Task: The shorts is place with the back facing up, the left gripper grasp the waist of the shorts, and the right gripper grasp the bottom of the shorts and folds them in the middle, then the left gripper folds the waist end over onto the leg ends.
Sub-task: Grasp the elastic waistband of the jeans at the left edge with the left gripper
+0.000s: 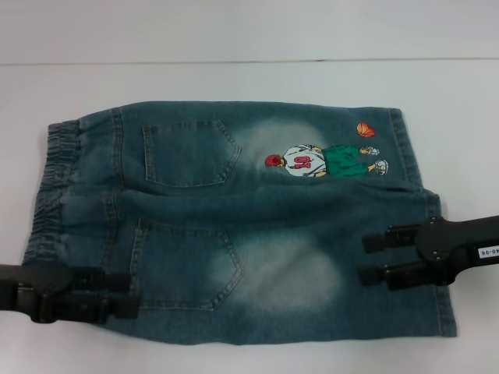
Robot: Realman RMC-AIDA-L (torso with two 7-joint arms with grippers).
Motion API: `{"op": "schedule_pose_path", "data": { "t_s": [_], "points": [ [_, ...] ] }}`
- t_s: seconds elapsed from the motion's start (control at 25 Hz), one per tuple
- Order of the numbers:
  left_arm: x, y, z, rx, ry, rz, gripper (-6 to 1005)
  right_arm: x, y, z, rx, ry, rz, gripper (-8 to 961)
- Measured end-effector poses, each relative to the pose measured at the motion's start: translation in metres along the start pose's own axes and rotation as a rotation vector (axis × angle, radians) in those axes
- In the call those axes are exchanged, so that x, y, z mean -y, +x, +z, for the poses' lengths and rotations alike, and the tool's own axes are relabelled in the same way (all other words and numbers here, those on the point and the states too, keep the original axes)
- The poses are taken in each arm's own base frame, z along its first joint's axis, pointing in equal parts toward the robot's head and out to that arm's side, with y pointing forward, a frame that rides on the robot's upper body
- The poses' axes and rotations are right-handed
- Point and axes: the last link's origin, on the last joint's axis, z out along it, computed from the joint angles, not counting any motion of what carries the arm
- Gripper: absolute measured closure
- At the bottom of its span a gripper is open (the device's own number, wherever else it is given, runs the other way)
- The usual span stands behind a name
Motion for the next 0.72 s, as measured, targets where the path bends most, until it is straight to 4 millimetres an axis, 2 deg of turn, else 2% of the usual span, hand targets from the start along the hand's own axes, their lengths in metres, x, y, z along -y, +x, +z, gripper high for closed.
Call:
{"op": "schedule_pose_path", "data": {
  "t_s": [0.72],
  "points": [
    [0.0, 0.0, 0.0, 0.0, 0.0, -0.01, 156, -0.0002, -0.0007, 0.0003, -0.001, -0.003, -0.002, 147]
  ]
}}
